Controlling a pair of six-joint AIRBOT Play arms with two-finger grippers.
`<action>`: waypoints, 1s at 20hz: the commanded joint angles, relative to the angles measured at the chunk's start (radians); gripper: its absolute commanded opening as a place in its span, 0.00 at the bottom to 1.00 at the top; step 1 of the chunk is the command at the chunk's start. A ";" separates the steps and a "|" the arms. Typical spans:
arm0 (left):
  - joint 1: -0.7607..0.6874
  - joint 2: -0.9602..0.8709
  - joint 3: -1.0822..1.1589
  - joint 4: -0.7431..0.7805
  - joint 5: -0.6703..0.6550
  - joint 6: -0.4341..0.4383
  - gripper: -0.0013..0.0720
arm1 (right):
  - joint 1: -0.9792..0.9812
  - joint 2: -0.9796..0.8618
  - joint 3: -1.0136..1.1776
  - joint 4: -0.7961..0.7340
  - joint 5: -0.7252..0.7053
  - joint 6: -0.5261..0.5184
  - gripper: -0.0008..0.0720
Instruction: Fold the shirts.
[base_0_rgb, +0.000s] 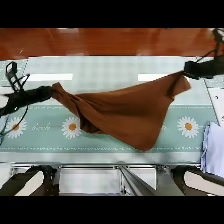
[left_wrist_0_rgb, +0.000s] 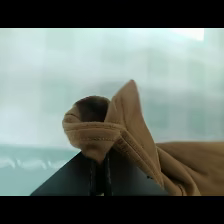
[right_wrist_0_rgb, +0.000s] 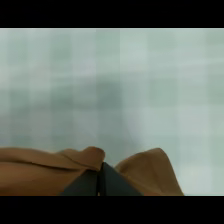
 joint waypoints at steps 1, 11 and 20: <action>0.000 -0.250 0.154 -0.017 0.083 0.053 0.05 | 0.000 -0.209 0.116 0.164 -0.067 -0.011 0.05; 0.139 -0.440 0.419 0.143 -0.451 -0.007 0.71 | -0.117 -0.248 0.281 0.254 0.190 -0.007 0.57; 0.391 -0.410 0.272 -0.239 -0.657 -0.006 0.71 | -0.341 0.225 -0.448 0.293 0.141 -0.116 0.56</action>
